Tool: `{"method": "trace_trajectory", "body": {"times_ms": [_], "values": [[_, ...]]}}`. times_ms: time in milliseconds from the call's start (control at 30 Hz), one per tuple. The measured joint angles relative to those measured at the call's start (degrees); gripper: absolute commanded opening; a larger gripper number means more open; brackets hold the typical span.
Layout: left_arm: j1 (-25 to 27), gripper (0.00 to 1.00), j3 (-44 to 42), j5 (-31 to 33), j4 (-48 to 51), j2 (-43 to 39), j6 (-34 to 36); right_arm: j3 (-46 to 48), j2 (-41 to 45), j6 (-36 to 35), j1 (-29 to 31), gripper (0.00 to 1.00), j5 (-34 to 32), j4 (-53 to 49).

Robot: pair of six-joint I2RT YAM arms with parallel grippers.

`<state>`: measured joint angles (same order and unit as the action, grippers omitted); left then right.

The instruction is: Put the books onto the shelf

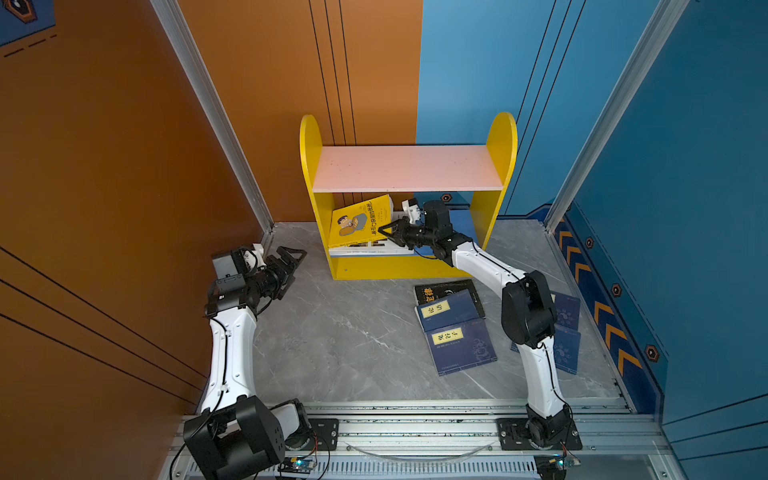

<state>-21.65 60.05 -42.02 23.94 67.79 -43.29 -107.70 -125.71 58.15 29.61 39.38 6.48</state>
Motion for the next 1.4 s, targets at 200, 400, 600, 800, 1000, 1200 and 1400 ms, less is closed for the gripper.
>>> {"method": "trace_trajectory", "body": {"times_ms": [200, 400, 600, 800, 1000, 1200, 1400], "values": [[2.1, 0.98, 0.0, 0.2, -0.2, 1.0, 0.0, 0.1, 0.0, 0.2, -0.1, 0.09, 0.3, 0.1], [3.7, 0.98, 0.0, 0.7, -0.5, 3.0, 0.0, 0.9, 0.0, 0.9, -0.3, 0.09, 1.3, 1.4], [4.9, 0.98, 0.2, 1.6, -0.6, 4.9, 0.0, 2.8, 0.0, 2.4, -0.5, 0.09, 1.6, 3.8], [5.8, 0.98, 0.5, 2.3, -1.3, 5.9, -0.3, 3.3, 0.0, 2.8, -0.5, 0.09, 1.6, 4.4], [8.2, 0.98, 0.8, 6.1, -3.6, 6.8, -2.1, 3.3, 0.0, 2.5, -0.4, 0.09, 1.5, 4.0], [13.2, 0.98, 1.0, 12.2, -8.0, 10.2, -5.3, 3.3, 0.0, 1.7, -0.3, 0.10, 1.0, 3.0], [17.7, 0.98, 2.8, 18.8, -12.4, 16.2, -8.8, 3.3, 0.0, 1.0, -0.3, 0.10, 0.9, 2.4]]}}
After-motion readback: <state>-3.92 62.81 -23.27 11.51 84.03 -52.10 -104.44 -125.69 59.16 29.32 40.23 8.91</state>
